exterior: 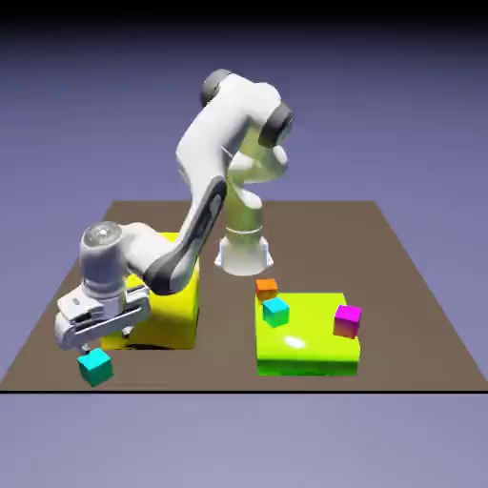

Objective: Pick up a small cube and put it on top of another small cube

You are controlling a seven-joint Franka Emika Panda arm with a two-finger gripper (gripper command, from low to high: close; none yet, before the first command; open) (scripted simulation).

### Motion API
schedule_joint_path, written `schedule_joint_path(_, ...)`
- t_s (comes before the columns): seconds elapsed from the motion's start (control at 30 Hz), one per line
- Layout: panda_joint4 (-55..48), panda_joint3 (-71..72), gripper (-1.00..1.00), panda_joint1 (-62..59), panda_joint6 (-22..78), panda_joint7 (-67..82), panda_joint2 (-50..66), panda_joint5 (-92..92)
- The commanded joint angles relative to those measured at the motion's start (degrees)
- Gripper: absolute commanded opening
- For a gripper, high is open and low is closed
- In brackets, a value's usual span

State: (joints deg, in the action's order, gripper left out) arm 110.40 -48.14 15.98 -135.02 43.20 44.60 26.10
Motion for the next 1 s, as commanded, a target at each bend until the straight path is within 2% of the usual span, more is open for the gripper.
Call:
schedule_joint_path(0.0, -0.6, -0.6, 0.00, 0.2, 0.5, 1.1, 1.0, 0.3)
schedule_joint_path(0.17, -2.1, 5.3, 0.00, -5.0, -5.6, 3.2, 7.7, 4.7)
schedule_joint_path(0.2, -2.1, 5.3, -1.00, -5.0, -5.6, 3.2, 7.7, 4.7)
schedule_joint_path(0.37, 0.3, 0.1, -1.00, 1.6, 0.3, 1.2, -0.6, -1.3)
schedule_joint_path(0.97, 22.2, 16.1, -1.00, 35.7, -3.1, 5.0, -38.0, -40.1)
